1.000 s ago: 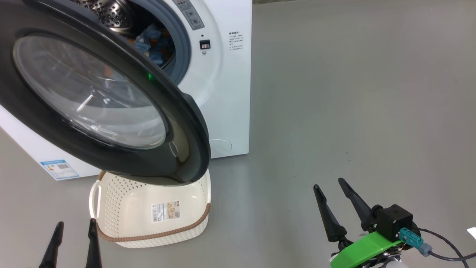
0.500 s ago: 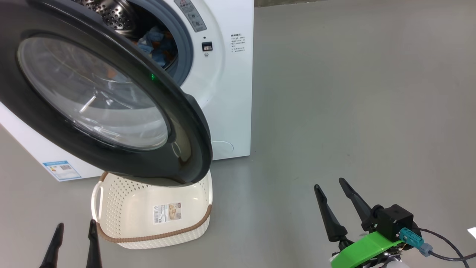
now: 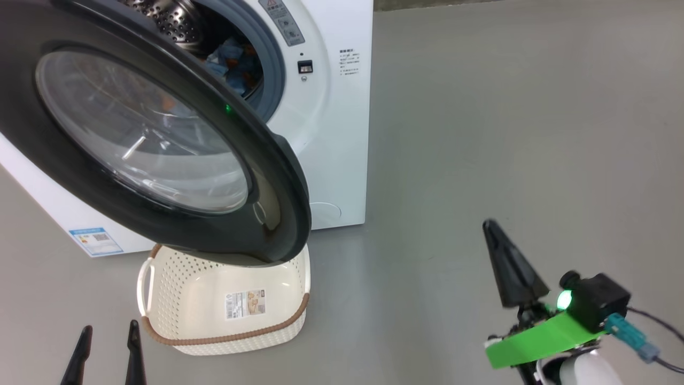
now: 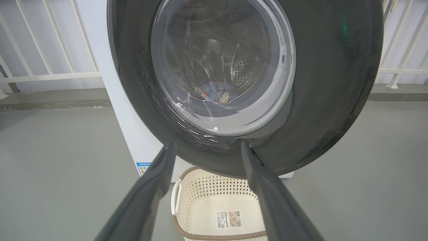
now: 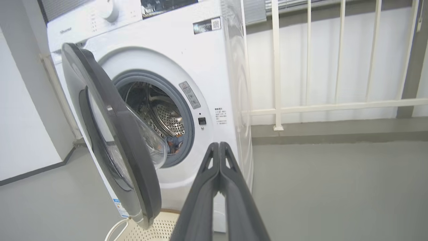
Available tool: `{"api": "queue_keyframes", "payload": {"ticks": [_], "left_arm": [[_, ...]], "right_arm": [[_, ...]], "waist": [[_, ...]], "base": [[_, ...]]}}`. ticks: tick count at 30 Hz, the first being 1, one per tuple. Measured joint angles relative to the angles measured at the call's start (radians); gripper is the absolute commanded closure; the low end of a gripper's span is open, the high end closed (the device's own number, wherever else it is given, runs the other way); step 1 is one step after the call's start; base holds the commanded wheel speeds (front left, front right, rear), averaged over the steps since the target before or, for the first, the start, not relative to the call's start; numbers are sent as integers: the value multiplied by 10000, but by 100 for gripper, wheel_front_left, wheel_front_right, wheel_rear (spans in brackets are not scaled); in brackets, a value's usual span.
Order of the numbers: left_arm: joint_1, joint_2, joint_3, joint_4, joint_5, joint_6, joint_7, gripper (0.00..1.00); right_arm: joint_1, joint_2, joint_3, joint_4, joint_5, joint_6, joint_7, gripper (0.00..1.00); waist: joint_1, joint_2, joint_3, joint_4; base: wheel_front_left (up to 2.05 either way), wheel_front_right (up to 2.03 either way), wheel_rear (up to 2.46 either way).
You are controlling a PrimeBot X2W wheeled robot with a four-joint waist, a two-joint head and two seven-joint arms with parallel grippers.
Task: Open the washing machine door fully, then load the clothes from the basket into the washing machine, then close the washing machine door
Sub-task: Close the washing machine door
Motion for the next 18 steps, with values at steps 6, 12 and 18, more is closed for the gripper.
{"api": "queue_keyframes", "payload": {"ticks": [6,12,18], "left_arm": [[0,-17,0,10,52,-6,0,0],[-2,-35,-79,50,50,-8,0,0],[-17,-36,-359,56,-36,2,0,0]], "right_arm": [[-470,-151,347,-1933,17,0,-4,100],[-1354,-780,1254,-4009,119,0,-77,100],[-2274,-1797,3227,-5367,474,0,-86,100]], "waist": [[0,0,16,145],[0,0,49,387],[0,0,165,763]], "base": [[0,0,0],[0,0,0],[0,0,0]]}}
